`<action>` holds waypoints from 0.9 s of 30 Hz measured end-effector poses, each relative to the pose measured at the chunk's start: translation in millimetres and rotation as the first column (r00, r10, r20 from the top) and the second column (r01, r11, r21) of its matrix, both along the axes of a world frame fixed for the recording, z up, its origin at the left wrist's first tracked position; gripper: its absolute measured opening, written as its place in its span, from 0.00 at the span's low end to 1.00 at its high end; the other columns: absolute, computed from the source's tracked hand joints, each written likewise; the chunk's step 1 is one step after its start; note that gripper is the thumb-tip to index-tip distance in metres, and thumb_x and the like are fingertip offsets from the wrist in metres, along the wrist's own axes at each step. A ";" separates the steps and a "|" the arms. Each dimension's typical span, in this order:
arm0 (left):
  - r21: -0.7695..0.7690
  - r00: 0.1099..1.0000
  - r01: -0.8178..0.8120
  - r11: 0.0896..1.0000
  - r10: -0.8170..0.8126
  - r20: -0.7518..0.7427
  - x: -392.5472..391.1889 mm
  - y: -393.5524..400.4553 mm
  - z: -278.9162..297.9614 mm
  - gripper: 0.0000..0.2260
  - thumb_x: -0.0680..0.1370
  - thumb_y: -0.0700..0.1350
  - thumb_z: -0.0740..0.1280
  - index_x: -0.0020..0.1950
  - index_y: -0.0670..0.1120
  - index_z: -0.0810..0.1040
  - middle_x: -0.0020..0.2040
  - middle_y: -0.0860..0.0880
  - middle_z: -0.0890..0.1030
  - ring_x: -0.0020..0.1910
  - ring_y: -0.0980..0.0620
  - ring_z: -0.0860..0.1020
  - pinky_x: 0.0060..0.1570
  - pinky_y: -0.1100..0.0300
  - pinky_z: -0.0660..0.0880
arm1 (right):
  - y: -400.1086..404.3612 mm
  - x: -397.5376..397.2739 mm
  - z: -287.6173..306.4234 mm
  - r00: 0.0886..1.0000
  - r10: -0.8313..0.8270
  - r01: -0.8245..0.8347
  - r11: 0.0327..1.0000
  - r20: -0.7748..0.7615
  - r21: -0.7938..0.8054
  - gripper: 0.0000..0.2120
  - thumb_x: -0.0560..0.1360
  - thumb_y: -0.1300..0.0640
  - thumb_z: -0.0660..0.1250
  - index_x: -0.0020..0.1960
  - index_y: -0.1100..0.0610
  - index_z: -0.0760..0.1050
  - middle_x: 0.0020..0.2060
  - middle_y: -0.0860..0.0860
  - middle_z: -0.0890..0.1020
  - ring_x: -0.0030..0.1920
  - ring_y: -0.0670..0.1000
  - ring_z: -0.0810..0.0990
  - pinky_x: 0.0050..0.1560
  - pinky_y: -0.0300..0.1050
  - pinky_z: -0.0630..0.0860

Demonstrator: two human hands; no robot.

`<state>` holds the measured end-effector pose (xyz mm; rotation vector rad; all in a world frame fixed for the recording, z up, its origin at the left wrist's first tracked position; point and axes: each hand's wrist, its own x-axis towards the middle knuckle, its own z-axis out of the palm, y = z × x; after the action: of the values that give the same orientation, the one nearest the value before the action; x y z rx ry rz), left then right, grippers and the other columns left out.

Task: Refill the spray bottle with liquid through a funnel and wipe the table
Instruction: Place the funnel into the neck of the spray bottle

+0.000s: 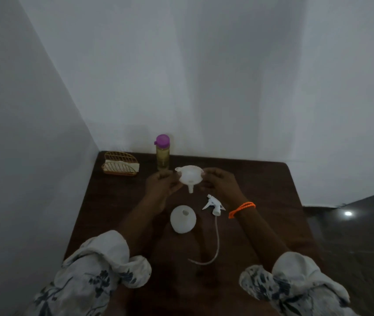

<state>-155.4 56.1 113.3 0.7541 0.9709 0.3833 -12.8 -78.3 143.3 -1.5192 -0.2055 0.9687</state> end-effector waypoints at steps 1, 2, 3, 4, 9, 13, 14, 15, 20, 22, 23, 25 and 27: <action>-0.009 1.000 0.005 1.000 -0.005 0.026 -6.8 -1.8 1.3 0.15 0.73 0.36 0.77 0.58 0.39 0.80 0.57 0.41 0.85 0.54 0.44 0.85 0.55 0.49 0.83 | -4.4 -4.9 3.8 1.000 0.011 -0.011 1.000 0.018 0.008 0.11 0.77 0.66 0.70 0.58 0.68 0.79 0.50 0.67 0.83 0.44 0.57 0.85 0.42 0.46 0.84; -0.021 0.999 0.021 1.000 -0.020 0.049 -13.5 -3.5 3.9 0.18 0.72 0.37 0.77 0.60 0.39 0.79 0.57 0.41 0.85 0.54 0.44 0.86 0.54 0.50 0.83 | -8.5 -10.1 6.7 0.999 0.019 -0.019 1.000 0.033 0.011 0.11 0.77 0.66 0.70 0.58 0.68 0.79 0.50 0.66 0.84 0.43 0.56 0.85 0.41 0.46 0.84; -0.032 0.997 0.046 0.998 -0.044 0.071 -19.8 -5.4 7.6 0.21 0.71 0.38 0.78 0.62 0.40 0.79 0.57 0.41 0.85 0.55 0.44 0.86 0.54 0.50 0.83 | -12.5 -15.0 9.2 0.999 0.028 -0.029 1.000 0.047 0.009 0.11 0.77 0.67 0.70 0.59 0.68 0.79 0.50 0.65 0.84 0.42 0.55 0.86 0.41 0.45 0.84; -0.044 0.993 0.083 0.996 -0.079 0.091 -25.2 -7.6 10.1 0.22 0.70 0.40 0.78 0.63 0.40 0.79 0.58 0.41 0.85 0.55 0.44 0.85 0.55 0.49 0.82 | -15.7 -18.1 9.0 0.998 0.039 -0.040 0.999 0.054 0.010 0.11 0.77 0.67 0.70 0.59 0.67 0.79 0.50 0.64 0.85 0.43 0.55 0.86 0.41 0.46 0.84; -0.077 0.982 0.163 0.984 -0.155 0.106 -50.0 -18.1 15.3 0.16 0.76 0.40 0.73 0.63 0.40 0.80 0.58 0.40 0.85 0.57 0.42 0.85 0.57 0.48 0.81 | -27.6 -35.9 10.6 0.998 0.056 -0.057 0.998 0.033 0.010 0.11 0.76 0.66 0.71 0.58 0.67 0.81 0.49 0.64 0.85 0.44 0.57 0.87 0.42 0.48 0.85; -0.077 0.977 0.191 0.979 -0.182 0.111 -66.0 -25.3 14.1 0.16 0.76 0.40 0.73 0.64 0.40 0.80 0.59 0.39 0.84 0.57 0.41 0.84 0.58 0.47 0.81 | -36.1 -47.7 11.6 0.994 0.094 -0.093 0.996 0.054 -0.009 0.10 0.77 0.65 0.70 0.58 0.65 0.81 0.49 0.63 0.86 0.46 0.59 0.87 0.45 0.50 0.85; -0.080 0.977 0.190 0.979 -0.181 0.111 -68.7 -26.8 13.1 0.17 0.76 0.40 0.73 0.64 0.39 0.80 0.59 0.39 0.84 0.58 0.41 0.84 0.57 0.47 0.81 | -38.5 -49.3 9.6 0.993 0.097 -0.096 0.995 0.064 -0.020 0.10 0.77 0.65 0.71 0.57 0.65 0.81 0.49 0.63 0.86 0.47 0.60 0.87 0.48 0.54 0.85; -0.081 0.978 0.188 0.979 -0.179 0.110 -71.3 -28.7 12.9 0.18 0.75 0.40 0.74 0.64 0.39 0.80 0.59 0.39 0.84 0.58 0.41 0.84 0.57 0.48 0.82 | -40.5 -51.2 7.7 0.993 0.096 -0.094 0.995 0.073 -0.026 0.10 0.76 0.65 0.71 0.57 0.65 0.81 0.49 0.63 0.86 0.49 0.62 0.86 0.50 0.57 0.84; -0.105 0.984 0.168 0.980 -0.160 0.078 -76.5 -35.7 6.2 0.14 0.77 0.37 0.72 0.62 0.37 0.81 0.59 0.38 0.84 0.56 0.42 0.85 0.53 0.51 0.83 | -46.5 -58.8 6.5 0.993 0.083 -0.081 0.996 0.086 -0.028 0.11 0.77 0.67 0.69 0.58 0.67 0.80 0.50 0.66 0.85 0.43 0.57 0.86 0.33 0.39 0.80; -0.121 0.984 0.168 0.978 -0.160 0.074 -76.4 -36.8 3.8 0.14 0.77 0.37 0.72 0.62 0.37 0.81 0.58 0.38 0.84 0.55 0.42 0.85 0.52 0.51 0.84 | -47.1 -60.6 7.3 0.992 0.079 -0.076 0.996 0.097 -0.039 0.11 0.77 0.67 0.69 0.59 0.68 0.80 0.50 0.66 0.84 0.38 0.52 0.86 0.29 0.35 0.76; -0.125 0.985 0.167 0.978 -0.159 0.072 -76.0 -37.1 2.9 0.14 0.77 0.37 0.72 0.63 0.37 0.80 0.58 0.39 0.85 0.55 0.43 0.85 0.51 0.51 0.84 | -47.3 -60.4 6.9 0.992 0.079 -0.075 0.996 0.100 -0.041 0.11 0.77 0.67 0.69 0.59 0.68 0.80 0.50 0.66 0.84 0.38 0.51 0.86 0.28 0.34 0.76; -0.128 0.985 0.162 0.978 -0.153 0.075 -75.1 -37.5 1.7 0.14 0.77 0.36 0.72 0.62 0.37 0.81 0.58 0.39 0.85 0.56 0.43 0.85 0.52 0.51 0.84 | -47.0 -59.5 5.3 0.992 0.075 -0.070 0.996 0.102 -0.048 0.11 0.77 0.66 0.69 0.59 0.67 0.80 0.51 0.64 0.84 0.40 0.52 0.86 0.29 0.34 0.76; -0.126 0.985 0.163 0.979 -0.154 0.076 -74.0 -37.8 1.1 0.13 0.77 0.36 0.72 0.62 0.38 0.81 0.58 0.39 0.85 0.56 0.43 0.85 0.53 0.50 0.83 | -47.2 -57.9 3.0 0.992 0.073 -0.067 0.996 0.106 -0.054 0.10 0.77 0.66 0.69 0.58 0.66 0.81 0.51 0.63 0.85 0.42 0.54 0.86 0.30 0.35 0.77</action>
<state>-229.4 18.3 114.4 0.6888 0.8589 0.2014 -70.7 -125.5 146.3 -1.6214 -0.3149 0.9542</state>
